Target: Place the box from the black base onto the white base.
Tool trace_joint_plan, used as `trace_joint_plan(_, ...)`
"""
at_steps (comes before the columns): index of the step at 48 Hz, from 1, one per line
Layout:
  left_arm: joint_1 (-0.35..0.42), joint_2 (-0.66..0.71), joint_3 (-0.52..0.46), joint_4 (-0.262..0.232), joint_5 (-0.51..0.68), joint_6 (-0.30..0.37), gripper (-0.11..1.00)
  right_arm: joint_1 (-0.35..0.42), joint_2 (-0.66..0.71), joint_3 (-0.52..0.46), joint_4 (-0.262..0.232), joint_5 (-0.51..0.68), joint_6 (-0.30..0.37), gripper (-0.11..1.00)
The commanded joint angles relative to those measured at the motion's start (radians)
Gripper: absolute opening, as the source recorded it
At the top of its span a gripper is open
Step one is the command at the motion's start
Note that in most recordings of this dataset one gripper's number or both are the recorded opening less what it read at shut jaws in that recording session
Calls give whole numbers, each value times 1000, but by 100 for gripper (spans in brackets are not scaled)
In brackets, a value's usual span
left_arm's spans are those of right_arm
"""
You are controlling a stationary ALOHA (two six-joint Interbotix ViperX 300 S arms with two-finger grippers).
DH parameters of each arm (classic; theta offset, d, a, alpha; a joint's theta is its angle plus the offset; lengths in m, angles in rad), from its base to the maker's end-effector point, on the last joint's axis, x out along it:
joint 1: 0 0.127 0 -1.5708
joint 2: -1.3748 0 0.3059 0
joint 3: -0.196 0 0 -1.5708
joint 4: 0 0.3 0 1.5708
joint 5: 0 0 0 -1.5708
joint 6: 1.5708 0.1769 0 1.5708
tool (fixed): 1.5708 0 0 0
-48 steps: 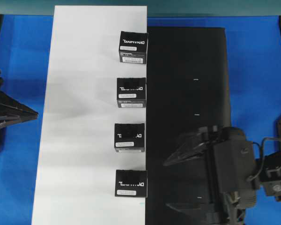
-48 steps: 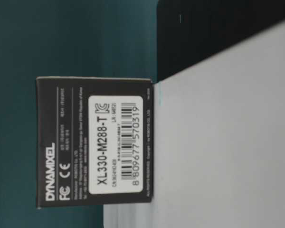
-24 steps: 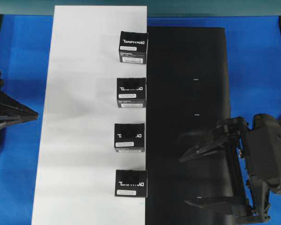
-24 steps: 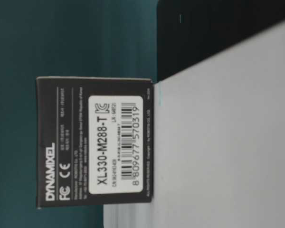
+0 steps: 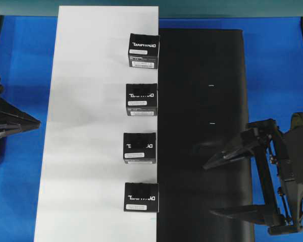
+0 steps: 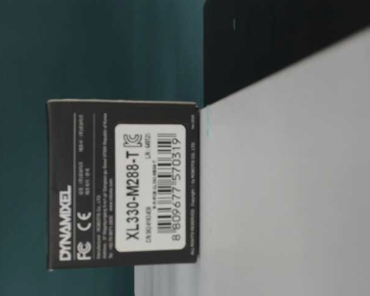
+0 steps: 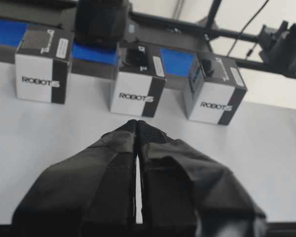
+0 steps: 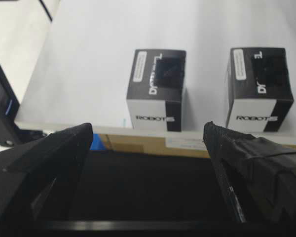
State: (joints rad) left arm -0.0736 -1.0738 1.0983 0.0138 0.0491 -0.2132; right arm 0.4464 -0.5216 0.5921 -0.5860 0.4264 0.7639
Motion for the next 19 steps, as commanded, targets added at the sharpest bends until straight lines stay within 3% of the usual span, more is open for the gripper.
trace_joint_plan(1, -2, 5, -14, 2, -5, -2, 1, -6, -9, -3, -5, -5, 2, 99)
trace_joint_plan(19, -2, 5, -12, 2, -5, -2, 2, -6, -34, 15, -5, -2, 2, 99)
